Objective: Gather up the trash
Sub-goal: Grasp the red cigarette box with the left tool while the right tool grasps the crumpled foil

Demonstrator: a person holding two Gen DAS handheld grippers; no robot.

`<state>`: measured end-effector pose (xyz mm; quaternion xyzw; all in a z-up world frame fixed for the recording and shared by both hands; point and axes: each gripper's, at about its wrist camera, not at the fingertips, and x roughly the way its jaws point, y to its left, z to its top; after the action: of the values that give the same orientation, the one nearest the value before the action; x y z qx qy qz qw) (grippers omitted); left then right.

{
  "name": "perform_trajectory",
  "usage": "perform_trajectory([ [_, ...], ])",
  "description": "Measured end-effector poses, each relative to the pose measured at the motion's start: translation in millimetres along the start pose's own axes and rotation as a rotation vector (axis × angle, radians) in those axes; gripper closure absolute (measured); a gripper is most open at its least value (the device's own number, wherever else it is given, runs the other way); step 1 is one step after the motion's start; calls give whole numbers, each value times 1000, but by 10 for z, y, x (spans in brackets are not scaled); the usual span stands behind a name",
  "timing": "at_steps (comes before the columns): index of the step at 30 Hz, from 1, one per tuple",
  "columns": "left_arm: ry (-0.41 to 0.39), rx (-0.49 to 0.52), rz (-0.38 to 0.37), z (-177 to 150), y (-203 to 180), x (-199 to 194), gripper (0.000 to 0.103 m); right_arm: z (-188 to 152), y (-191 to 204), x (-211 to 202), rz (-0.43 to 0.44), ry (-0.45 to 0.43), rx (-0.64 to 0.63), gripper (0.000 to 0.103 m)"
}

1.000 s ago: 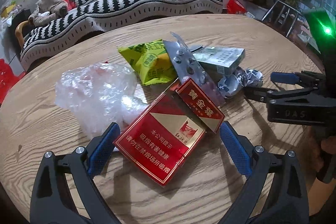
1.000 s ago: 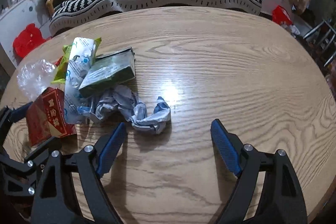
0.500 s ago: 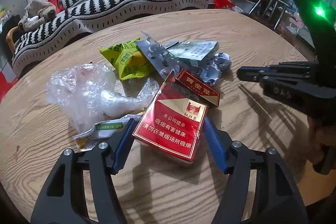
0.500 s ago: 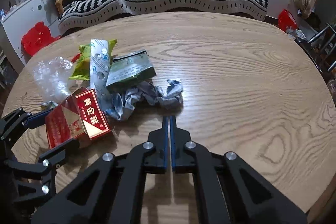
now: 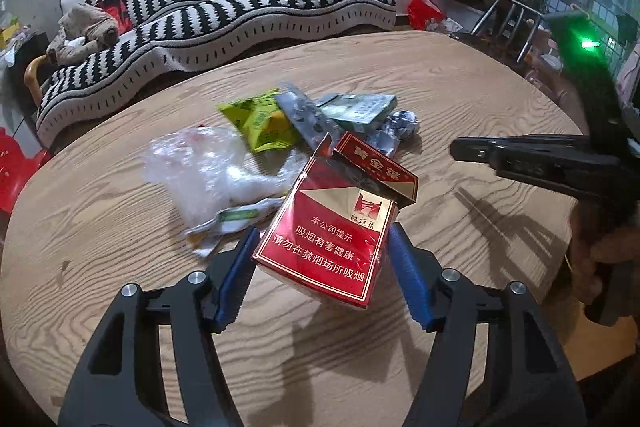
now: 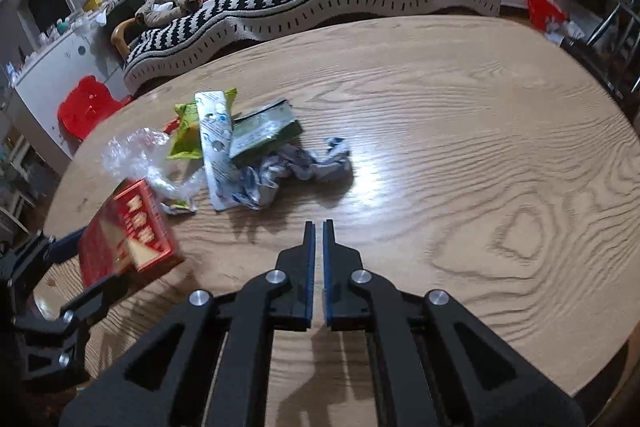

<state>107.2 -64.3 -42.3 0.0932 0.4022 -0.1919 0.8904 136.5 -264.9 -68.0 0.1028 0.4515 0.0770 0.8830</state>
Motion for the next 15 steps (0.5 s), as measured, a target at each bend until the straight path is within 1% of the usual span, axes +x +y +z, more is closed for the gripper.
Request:
perform_trajectory([
  [2,4,-13,1,-45,95,-47,39,40,60,84,24,6,13,89],
  [3,6,-16,9,-60,131,-58,39,59,101,131,28,2,19,60],
  [4,11,-18,17,-77,175,-65,39,78,131,155,24,-15,23,25],
  [5,16,-21,23,-104,229,-71,39,92,172,164,19,-47,23,19],
  [6,17,-23,26,-115,264,-75,39,119,202,191,17,-51,22,19],
  [9,14,-33,32,-147,371,-96,39,186,219,309,28,-42,62,38],
  [11,12,-41,34,-157,438,-112,39,225,206,390,39,-34,90,42],
  [12,11,-43,34,-156,457,-116,39,238,196,426,43,-33,103,46],
  [15,6,-48,38,-166,512,-132,39,266,202,522,53,-28,123,49],
])
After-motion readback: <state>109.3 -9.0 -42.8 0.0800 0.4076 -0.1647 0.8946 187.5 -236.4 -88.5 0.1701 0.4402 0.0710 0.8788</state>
